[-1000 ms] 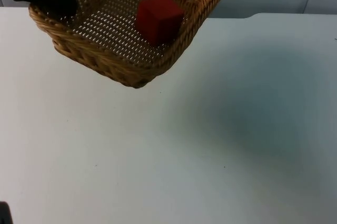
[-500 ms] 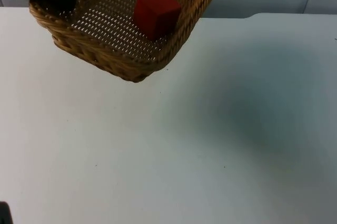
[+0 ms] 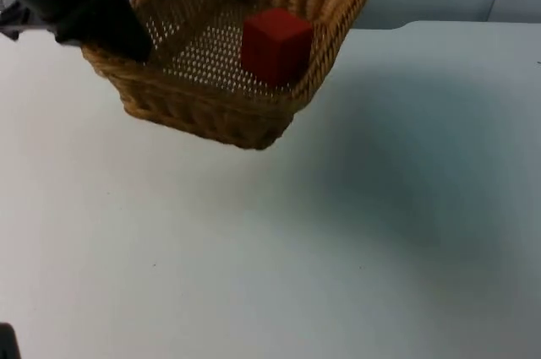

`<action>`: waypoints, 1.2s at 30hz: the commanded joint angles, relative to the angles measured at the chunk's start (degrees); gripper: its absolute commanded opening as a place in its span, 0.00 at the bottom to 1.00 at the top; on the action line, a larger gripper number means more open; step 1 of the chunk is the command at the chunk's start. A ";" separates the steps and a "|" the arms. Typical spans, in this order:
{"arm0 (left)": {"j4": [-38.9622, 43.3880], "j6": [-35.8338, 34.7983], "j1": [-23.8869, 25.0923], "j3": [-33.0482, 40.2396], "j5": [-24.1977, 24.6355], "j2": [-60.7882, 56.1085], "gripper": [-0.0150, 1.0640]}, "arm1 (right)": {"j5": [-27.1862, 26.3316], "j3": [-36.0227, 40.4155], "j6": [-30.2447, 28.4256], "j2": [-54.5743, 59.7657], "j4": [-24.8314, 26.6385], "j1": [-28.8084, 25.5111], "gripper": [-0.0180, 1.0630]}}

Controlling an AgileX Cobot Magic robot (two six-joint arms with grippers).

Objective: Pick up the basket with the left hand and place the cube into the basket with the right hand.

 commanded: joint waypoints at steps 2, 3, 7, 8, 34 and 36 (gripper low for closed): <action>-2.12 -0.88 0.01 -0.28 0.38 2.05 0.01 | -0.91 -0.40 -0.59 -0.58 0.24 -0.29 0.02; -1.77 -0.88 0.01 -0.28 0.38 2.97 0.01 | -1.04 -0.40 -1.17 -0.58 0.24 -0.29 0.02; -1.27 -0.88 0.01 -0.28 1.41 5.44 0.12 | -1.55 -0.40 -1.18 -0.58 0.24 -0.29 0.02; -0.99 -0.77 0.01 -0.28 2.03 6.10 0.18 | -1.82 -0.40 -1.28 -0.58 0.24 -0.29 0.02; 14.02 -10.25 0.01 -36.12 19.77 8.78 0.19 | -1.50 -0.40 -1.81 -0.58 -4.12 -0.29 0.02; 14.73 -9.58 0.01 -38.78 21.03 7.98 0.01 | -0.85 -0.40 -1.33 -0.58 -7.22 -0.29 0.02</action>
